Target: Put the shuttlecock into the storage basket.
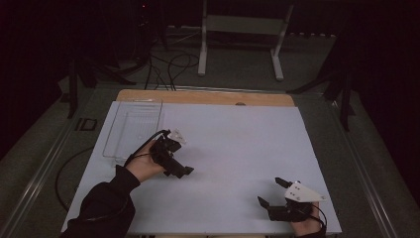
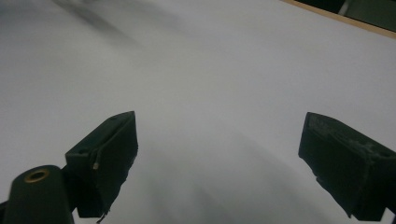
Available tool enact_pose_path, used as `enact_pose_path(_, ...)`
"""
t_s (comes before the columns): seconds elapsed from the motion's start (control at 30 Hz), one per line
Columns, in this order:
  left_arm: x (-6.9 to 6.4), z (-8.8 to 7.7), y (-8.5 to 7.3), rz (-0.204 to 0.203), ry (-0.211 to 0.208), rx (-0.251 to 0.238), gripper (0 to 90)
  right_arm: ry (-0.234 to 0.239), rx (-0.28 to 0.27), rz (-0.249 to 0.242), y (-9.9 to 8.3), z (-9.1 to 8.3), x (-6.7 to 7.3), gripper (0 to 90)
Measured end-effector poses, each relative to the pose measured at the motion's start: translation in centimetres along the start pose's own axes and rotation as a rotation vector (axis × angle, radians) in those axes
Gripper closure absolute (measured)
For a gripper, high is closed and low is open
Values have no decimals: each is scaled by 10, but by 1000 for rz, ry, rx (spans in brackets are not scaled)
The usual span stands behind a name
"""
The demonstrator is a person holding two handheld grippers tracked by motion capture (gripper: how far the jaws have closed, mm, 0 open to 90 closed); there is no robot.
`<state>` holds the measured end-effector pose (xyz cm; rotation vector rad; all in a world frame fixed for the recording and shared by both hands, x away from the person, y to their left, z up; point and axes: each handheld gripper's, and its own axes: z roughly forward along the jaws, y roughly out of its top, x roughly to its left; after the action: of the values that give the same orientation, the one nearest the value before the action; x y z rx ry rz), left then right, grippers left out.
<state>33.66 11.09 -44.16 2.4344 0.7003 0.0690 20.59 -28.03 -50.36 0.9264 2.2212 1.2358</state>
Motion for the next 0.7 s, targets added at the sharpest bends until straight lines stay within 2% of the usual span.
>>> enact_pose_path(0.5,-10,5,-12,30,-49,-35,1,0,0,-1,0,0,0,117)
enact_pose_path(0.7,-14,4,-19,49,-45,-43,1,0,1,1,0,0,0,117)
